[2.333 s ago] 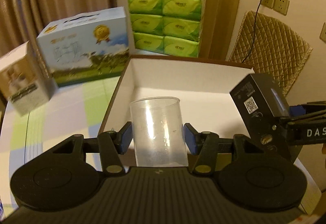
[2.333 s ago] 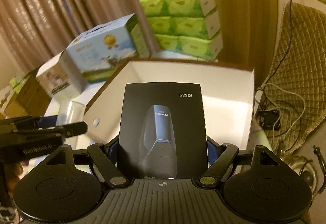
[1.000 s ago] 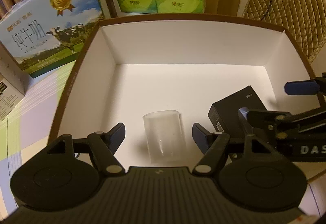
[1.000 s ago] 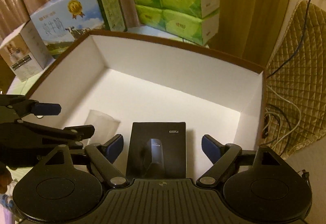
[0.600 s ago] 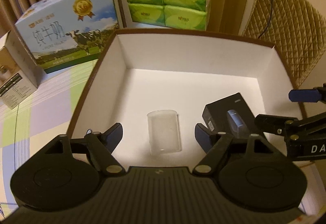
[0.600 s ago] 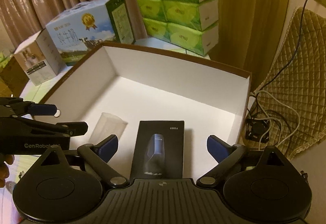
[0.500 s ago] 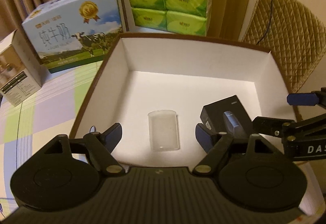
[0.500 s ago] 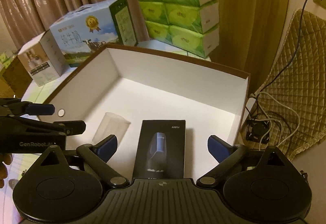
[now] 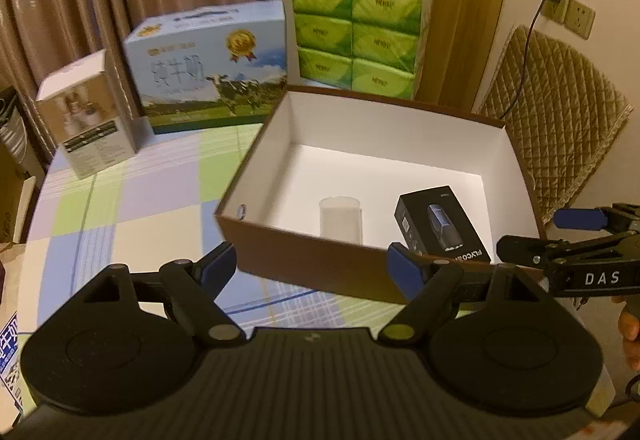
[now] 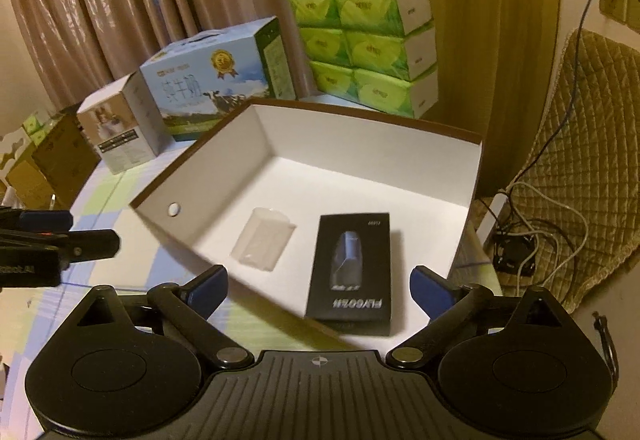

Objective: Organize objects
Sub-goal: 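Open the right tool releasing the black box while the left tool releases the cup, then withdraw both tools from the brown box back over the remaining items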

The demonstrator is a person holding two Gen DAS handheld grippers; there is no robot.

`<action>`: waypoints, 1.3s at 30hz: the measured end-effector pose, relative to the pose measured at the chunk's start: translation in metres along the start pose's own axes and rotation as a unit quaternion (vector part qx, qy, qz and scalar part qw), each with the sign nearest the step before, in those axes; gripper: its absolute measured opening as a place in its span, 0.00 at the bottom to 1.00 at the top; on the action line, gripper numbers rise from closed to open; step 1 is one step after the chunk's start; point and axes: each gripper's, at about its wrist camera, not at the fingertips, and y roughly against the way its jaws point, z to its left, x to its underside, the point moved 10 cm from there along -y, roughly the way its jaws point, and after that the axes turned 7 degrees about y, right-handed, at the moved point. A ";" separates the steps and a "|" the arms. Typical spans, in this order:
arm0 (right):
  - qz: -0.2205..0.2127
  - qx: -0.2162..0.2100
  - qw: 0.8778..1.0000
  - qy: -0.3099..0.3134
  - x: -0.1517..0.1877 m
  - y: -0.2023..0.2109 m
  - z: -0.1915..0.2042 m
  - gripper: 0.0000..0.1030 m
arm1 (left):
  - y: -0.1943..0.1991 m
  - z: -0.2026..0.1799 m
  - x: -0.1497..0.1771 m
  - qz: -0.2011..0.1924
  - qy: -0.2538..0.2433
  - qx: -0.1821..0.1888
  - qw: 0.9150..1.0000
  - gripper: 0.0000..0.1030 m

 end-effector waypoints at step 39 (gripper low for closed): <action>0.045 -0.065 0.996 0.039 0.080 0.025 0.123 0.93 | 0.082 0.135 0.137 0.060 0.088 -0.060 0.992 0.83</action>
